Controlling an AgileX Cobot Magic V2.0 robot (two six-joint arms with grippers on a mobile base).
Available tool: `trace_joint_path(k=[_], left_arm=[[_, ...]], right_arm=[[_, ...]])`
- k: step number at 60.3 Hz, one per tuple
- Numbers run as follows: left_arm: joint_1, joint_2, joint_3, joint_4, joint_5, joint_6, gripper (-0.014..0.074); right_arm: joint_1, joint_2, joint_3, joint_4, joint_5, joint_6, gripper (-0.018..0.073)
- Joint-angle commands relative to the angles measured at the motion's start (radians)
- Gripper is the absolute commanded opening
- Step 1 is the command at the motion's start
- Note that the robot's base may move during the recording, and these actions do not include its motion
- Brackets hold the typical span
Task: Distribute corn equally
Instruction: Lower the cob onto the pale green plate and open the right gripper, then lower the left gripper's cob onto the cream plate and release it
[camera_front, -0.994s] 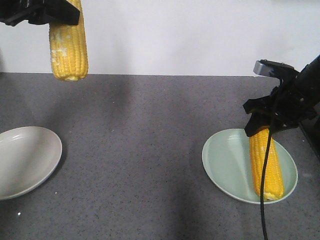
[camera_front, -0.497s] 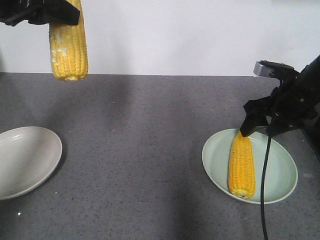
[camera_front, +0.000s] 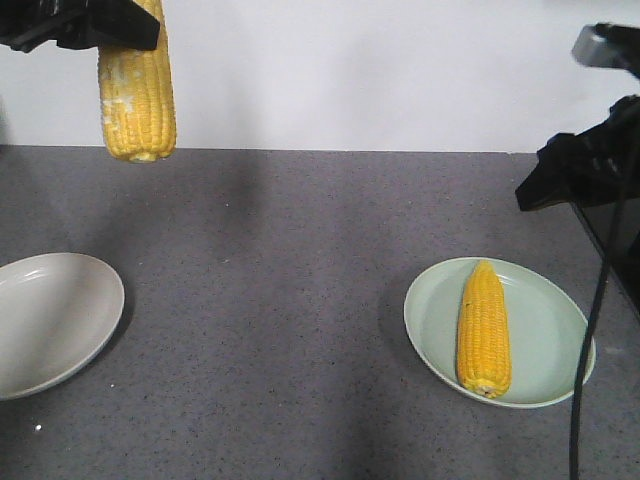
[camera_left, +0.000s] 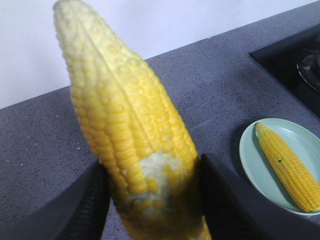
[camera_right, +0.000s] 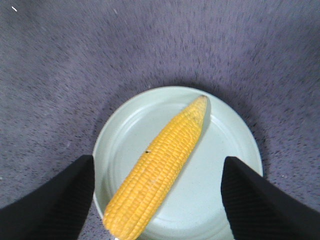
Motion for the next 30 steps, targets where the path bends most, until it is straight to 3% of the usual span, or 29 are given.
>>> trace_joint_path(k=[1,24,30], left_arm=[[0.001,-0.036,-0.026,-0.037,-0.059,-0.005,0.0066],[0.001,-0.036,-0.026,-0.032,-0.054,-0.010,0.0066],[0.001,-0.036,-0.026,0.046,-0.033,-0.078,0.0068]], right_arm=[[0.001,-0.122,-0.024,0.016,-0.035,-0.014,0.0522],[0.001,-0.297,-0.024,0.017,-0.033,-0.032,0.0522],[0.001,-0.294,-0.024,0.017,-0.029,-0.032,0.0522]])
